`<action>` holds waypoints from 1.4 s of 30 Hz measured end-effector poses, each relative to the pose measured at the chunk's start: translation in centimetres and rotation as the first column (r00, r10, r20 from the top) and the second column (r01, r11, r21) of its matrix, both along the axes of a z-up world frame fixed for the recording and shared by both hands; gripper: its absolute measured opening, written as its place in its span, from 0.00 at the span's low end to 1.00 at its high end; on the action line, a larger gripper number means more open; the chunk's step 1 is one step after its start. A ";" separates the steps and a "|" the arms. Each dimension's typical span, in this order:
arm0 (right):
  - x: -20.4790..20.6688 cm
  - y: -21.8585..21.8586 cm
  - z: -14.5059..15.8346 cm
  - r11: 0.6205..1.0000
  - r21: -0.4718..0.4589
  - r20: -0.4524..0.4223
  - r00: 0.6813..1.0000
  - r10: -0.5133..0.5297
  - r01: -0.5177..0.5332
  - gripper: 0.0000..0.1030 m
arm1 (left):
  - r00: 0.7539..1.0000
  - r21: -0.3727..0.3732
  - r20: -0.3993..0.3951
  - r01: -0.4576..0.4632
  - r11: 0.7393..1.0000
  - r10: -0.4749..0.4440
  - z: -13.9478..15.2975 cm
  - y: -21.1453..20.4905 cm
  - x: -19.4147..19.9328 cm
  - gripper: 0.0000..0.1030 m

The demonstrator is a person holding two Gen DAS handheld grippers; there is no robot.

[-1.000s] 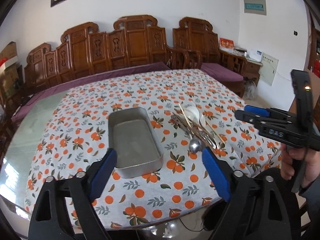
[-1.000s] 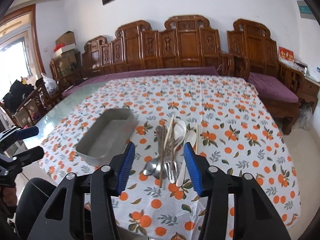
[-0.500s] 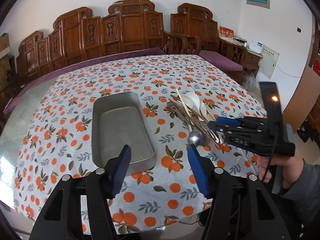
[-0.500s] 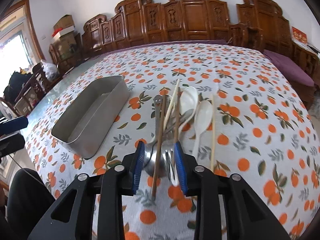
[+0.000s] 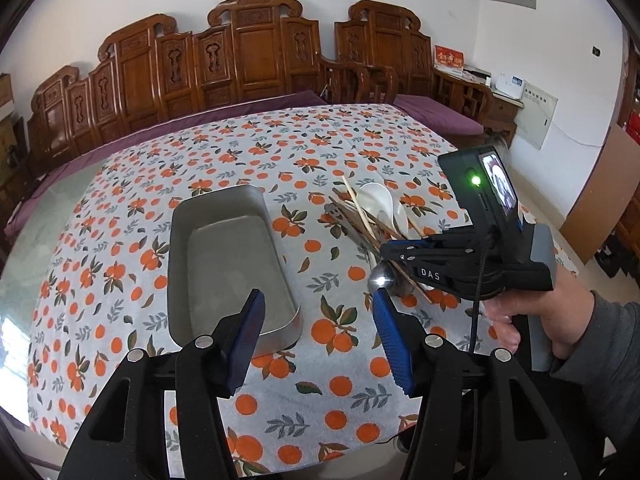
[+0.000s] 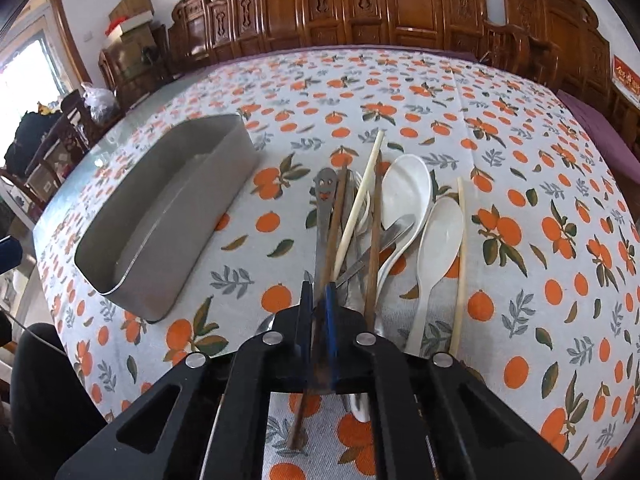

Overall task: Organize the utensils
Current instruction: 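Lift the chopstick with the right gripper while the left gripper approaches the pile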

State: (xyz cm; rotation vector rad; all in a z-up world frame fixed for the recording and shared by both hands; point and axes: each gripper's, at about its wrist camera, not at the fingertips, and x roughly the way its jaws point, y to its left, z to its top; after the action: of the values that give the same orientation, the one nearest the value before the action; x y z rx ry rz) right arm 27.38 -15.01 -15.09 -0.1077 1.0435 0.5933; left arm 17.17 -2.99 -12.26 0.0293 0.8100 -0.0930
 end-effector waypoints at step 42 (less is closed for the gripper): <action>-0.6 -11.0 5.3 0.984 0.136 0.032 0.993 -0.117 0.111 0.06 | 0.961 -0.049 -0.269 0.058 0.997 -0.069 -9.3 -6.3 13.7 0.23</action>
State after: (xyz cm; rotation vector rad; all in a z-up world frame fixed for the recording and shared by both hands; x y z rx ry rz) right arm 26.78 -26.02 -9.80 0.0576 0.9614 0.5533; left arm 30.85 -9.26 -21.56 0.0041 1.0813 -0.1770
